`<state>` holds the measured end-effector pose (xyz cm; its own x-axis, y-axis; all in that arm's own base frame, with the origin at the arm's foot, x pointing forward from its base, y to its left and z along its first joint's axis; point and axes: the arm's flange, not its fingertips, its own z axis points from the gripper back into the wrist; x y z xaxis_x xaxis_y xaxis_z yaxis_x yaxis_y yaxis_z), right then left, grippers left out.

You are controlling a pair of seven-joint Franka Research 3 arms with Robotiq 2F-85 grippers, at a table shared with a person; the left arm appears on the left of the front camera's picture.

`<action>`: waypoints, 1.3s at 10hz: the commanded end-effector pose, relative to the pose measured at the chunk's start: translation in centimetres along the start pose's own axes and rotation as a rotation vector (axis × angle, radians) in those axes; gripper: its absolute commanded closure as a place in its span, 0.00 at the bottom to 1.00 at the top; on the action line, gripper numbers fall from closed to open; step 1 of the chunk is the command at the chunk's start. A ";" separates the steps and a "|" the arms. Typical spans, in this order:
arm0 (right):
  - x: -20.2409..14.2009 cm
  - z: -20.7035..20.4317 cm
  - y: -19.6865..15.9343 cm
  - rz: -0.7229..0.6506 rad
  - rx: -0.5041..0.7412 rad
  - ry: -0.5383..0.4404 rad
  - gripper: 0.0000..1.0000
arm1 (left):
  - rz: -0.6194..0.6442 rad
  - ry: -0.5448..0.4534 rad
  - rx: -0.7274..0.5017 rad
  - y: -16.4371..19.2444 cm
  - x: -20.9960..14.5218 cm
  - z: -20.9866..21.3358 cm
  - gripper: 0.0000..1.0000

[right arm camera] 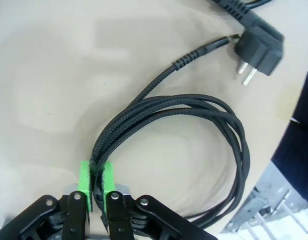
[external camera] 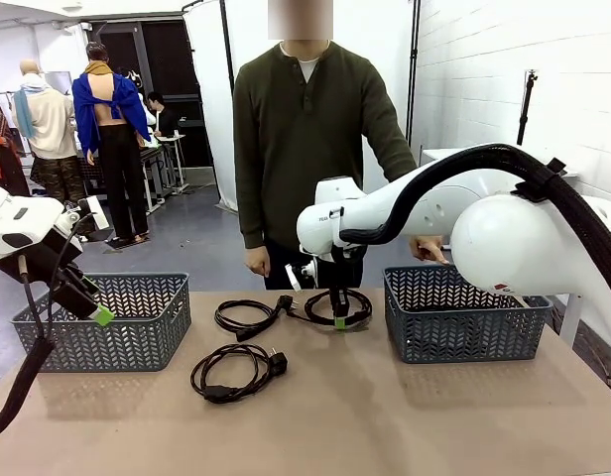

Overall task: Organize the cables according to human instructions.
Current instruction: Pick up a bundle of cables and place it in the basket indicated by the human.

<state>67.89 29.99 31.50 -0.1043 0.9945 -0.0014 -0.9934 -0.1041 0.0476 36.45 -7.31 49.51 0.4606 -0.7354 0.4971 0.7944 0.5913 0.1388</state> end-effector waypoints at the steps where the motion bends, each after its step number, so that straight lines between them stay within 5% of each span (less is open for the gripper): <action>1: -0.3 2.6 0.3 -0.045 -0.025 0.007 1.00 | 0.014 -0.007 -0.009 -0.1 -0.1 0.0 0.00; 8: -0.7 12.7 3.3 -0.025 -0.056 -0.047 1.00 | 0.014 -0.007 -0.009 -0.1 -0.1 0.0 0.00; 13: -3.1 18.3 8.5 0.011 -0.049 -0.033 1.00 | 0.014 -0.007 -0.009 -0.1 -0.1 0.0 0.00</action>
<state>62.62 27.67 50.39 -0.1004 0.9946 0.0276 -0.9949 -0.1001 -0.0143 36.45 -7.31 49.51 0.4606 -0.7354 0.4970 0.7944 0.5913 0.1388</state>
